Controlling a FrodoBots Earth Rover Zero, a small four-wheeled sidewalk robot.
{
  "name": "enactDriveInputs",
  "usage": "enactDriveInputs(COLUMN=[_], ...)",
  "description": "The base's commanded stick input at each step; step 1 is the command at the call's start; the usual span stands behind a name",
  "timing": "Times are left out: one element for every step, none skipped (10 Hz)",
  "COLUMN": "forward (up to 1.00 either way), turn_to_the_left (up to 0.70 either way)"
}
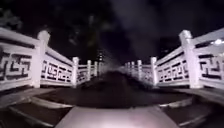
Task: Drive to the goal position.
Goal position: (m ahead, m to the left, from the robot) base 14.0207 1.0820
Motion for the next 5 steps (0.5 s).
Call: enactDriveInputs(forward=[0.57, 0.57, 0.57, 0.57, 0.57], turn_to_the_left=[0.00, 0.00, 0.00, 0.00, 0.00])
